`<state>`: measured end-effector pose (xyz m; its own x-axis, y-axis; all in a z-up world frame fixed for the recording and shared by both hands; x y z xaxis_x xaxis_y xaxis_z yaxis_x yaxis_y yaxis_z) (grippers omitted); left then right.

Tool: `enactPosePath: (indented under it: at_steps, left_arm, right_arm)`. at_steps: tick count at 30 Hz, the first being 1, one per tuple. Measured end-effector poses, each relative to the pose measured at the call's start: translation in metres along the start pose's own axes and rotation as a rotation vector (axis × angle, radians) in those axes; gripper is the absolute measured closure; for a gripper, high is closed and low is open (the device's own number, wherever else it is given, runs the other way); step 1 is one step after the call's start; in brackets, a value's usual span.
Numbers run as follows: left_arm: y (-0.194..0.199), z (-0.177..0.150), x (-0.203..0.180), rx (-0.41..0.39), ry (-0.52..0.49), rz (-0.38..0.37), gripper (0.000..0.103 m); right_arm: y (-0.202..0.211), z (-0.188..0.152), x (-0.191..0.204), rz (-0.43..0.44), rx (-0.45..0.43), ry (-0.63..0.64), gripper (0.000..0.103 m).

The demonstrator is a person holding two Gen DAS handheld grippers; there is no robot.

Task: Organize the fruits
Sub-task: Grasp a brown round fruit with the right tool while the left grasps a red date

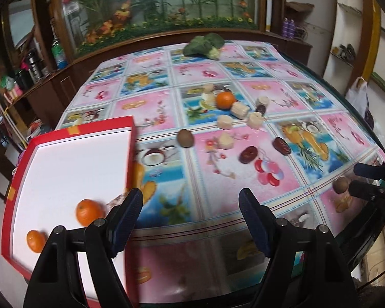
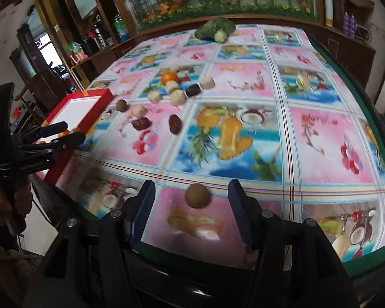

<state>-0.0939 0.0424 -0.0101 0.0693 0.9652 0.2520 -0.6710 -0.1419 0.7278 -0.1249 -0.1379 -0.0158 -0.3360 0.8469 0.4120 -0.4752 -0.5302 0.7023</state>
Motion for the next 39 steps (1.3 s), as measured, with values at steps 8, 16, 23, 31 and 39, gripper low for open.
enactPosePath:
  at_steps: [8, 16, 23, 31, 39]
  left_arm:
    - [-0.015, 0.000, -0.014, 0.044, -0.035, -0.007, 0.026]
    - [-0.026, 0.018, -0.038, 0.069, -0.051, -0.063, 0.026]
    - [-0.046, 0.030, -0.063, 0.094, -0.109, -0.076, 0.027]
    - [-0.061, 0.032, -0.080, 0.117, -0.163, -0.119, 0.055]
    - [-0.056, 0.032, -0.087, 0.104, -0.168, -0.164, 0.078]
  right_arm:
    - [-0.025, -0.007, -0.009, -0.064, 0.083, 0.048, 0.079]
    - [-0.037, 0.041, -0.027, -0.138, 0.029, 0.080, 0.079]
    - [-0.074, 0.063, -0.015, -0.026, 0.020, 0.012, 0.079]
    - [-0.065, 0.055, -0.020, 0.007, -0.008, -0.033, 0.079]
    - [-0.066, 0.052, -0.022, 0.046, -0.025, -0.098, 0.079]
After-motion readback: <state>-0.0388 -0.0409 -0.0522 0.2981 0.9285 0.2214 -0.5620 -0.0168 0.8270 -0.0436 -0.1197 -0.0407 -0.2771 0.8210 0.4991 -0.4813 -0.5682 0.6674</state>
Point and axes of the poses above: each gripper's, at about its wrist camera, not at the fingertips, and y roughly against the way its jaws point, x to its left, z to its top, the point moved 8 cm from there along -y, roughly the way its jaws point, and after that the axes turned 14 degrees about z, right-handed, at the moved point
